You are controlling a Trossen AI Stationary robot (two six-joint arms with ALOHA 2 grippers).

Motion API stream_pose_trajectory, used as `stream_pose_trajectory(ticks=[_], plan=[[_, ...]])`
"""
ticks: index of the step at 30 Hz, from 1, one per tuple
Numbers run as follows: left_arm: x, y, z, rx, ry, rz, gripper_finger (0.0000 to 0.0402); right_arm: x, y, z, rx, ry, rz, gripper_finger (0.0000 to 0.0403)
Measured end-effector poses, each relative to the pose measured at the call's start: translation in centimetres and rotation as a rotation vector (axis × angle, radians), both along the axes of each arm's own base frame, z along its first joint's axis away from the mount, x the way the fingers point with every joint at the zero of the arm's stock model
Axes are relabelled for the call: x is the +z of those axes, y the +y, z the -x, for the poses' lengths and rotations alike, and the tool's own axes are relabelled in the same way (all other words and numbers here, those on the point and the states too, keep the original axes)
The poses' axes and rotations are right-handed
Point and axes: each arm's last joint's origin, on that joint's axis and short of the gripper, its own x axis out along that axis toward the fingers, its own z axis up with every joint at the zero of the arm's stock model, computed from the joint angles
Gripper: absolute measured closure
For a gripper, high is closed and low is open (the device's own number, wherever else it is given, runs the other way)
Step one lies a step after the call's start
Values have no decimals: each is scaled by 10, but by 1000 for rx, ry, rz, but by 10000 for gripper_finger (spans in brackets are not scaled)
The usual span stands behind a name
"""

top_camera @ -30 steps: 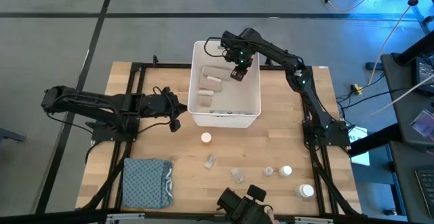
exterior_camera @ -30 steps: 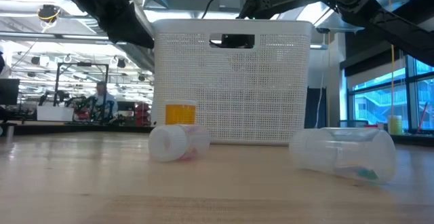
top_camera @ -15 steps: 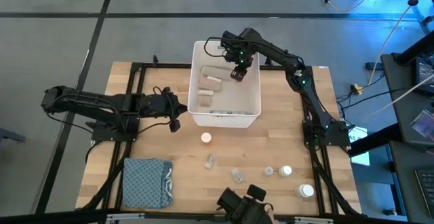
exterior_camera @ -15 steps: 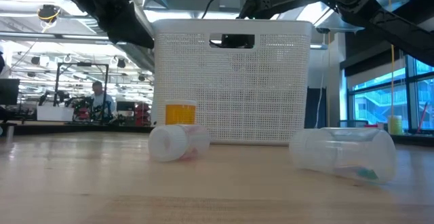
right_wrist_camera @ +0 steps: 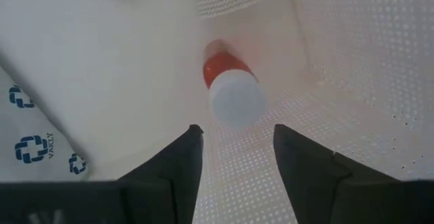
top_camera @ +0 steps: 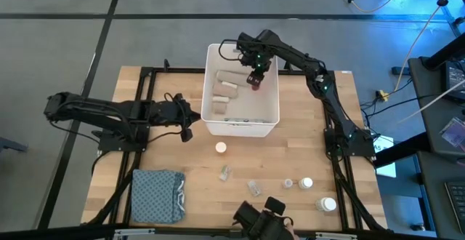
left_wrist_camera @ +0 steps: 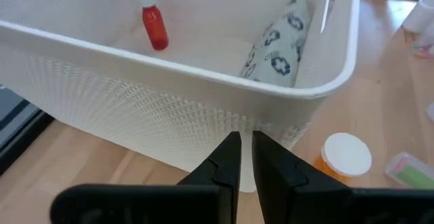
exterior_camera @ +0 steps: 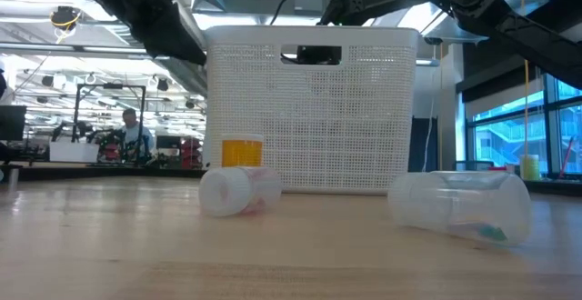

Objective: Pick & place medical supplies in basket/bin
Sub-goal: Put the large white pill bottle into the white bin

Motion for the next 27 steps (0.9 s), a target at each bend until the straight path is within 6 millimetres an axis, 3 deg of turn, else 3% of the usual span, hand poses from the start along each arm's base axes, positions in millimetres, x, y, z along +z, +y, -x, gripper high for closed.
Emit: stream_pose_trajectory(ticks=[6,12,19,23,27], plan=[[14,0,12,-15,-72,-27,371,23,6,4,-6,-68,47,221],[28,0,32,-16,-146,-44,370,56,28,8,-12,-138,87,221],[32,1,48,-8,-141,-98,354,98,73,10,65,-242,136,221],[34,1,49,-31,-138,-142,319,118,105,12,35,-300,126,221],[34,1,49,-38,-132,-157,278,134,138,16,25,-372,3,221]])
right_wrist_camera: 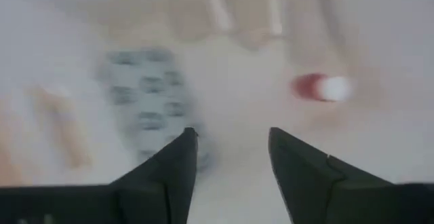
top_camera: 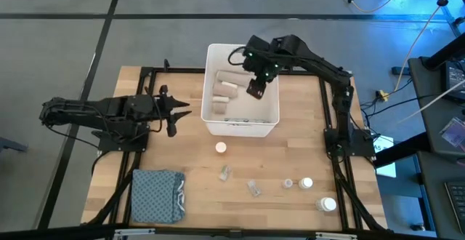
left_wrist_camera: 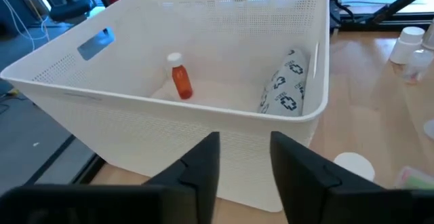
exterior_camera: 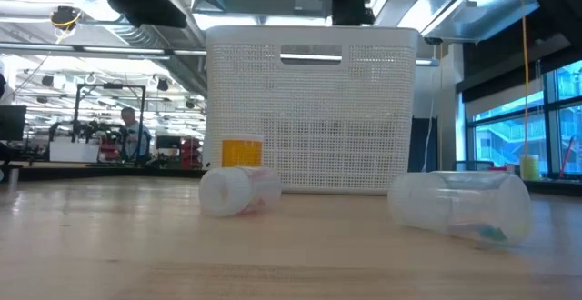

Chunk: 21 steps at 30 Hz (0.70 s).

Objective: Pick & place medical supplies in basket/bin
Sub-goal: Put the large white pill bottle into the white bin

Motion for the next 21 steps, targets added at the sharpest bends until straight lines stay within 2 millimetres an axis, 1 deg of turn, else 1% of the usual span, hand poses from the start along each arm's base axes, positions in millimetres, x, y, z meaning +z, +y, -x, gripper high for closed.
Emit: stream_pose_trajectory(ticks=[4,6,9,14,18,21], plan=[[0,0,0,1,-2,0,250,12,40,-1,54,-77,-195,215],[0,0,0,0,-4,0,242,14,61,-4,73,-75,-220,204],[0,0,0,1,-5,0,236,14,96,-7,91,-51,-241,176],[1,0,0,-1,-7,2,236,4,162,-9,95,25,-278,118],[1,0,0,-1,-7,2,235,-7,220,0,83,103,-296,86],[1,0,0,-1,-7,2,235,-18,256,10,-9,153,-270,76]])
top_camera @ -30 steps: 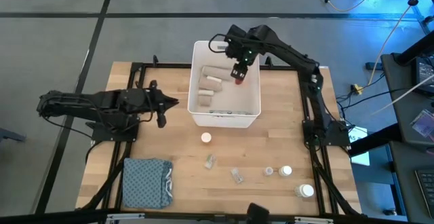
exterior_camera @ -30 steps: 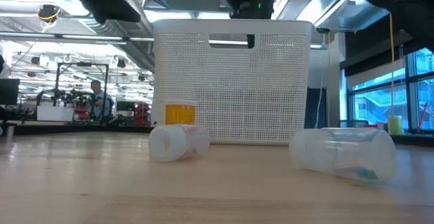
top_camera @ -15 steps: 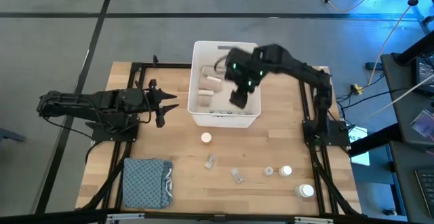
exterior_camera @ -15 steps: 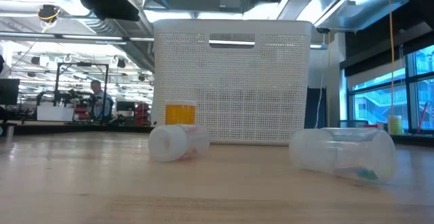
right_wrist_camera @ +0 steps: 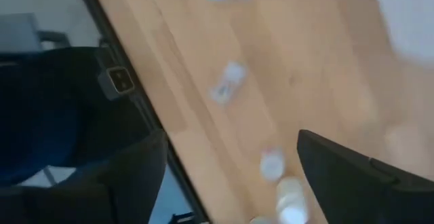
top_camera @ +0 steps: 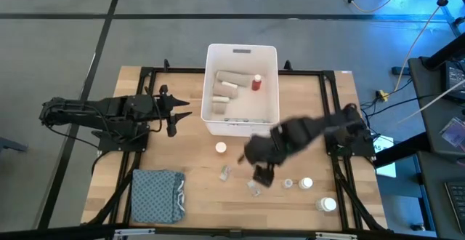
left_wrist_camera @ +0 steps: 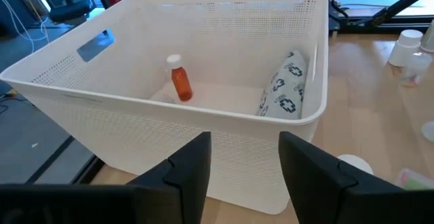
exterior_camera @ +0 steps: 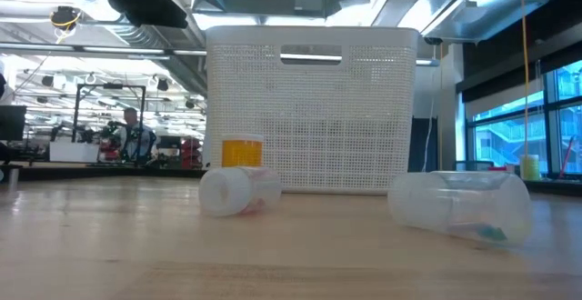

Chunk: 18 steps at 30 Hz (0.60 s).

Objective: Pick & place medical supplies in basket/bin
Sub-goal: Put the large white pill bottle into the white bin

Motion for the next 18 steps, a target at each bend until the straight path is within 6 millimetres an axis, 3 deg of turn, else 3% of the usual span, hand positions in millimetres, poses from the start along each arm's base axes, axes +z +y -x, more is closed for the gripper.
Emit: stream_pose_trajectory(ticks=[9,18], plan=[[0,0,0,1,0,0,235,-41,84,50,-378,216,52,77],[0,0,0,8,-10,16,235,-56,114,123,-799,309,94,78]])
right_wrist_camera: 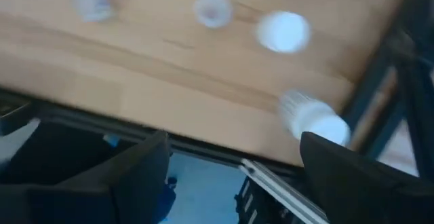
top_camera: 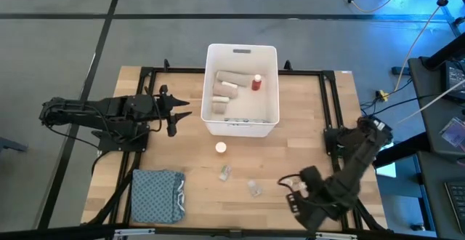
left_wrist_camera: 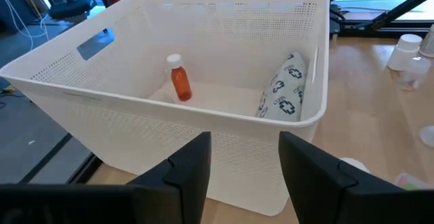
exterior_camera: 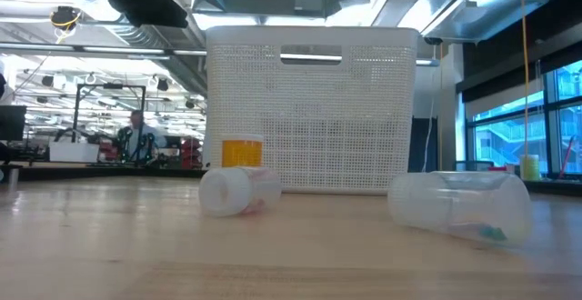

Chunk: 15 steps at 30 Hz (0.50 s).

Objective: Pick & place medical supplies in basket/bin
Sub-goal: Put the large white pill bottle into the white bin

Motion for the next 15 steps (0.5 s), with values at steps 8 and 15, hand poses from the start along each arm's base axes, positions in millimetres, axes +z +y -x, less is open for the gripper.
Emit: stream_pose_trajectory(ticks=[8,15], plan=[[0,0,0,10,-13,23,235,-26,-1,39,-59,172,36,78],[1,0,0,36,-44,88,235,-48,-1,50,-46,345,26,78]])
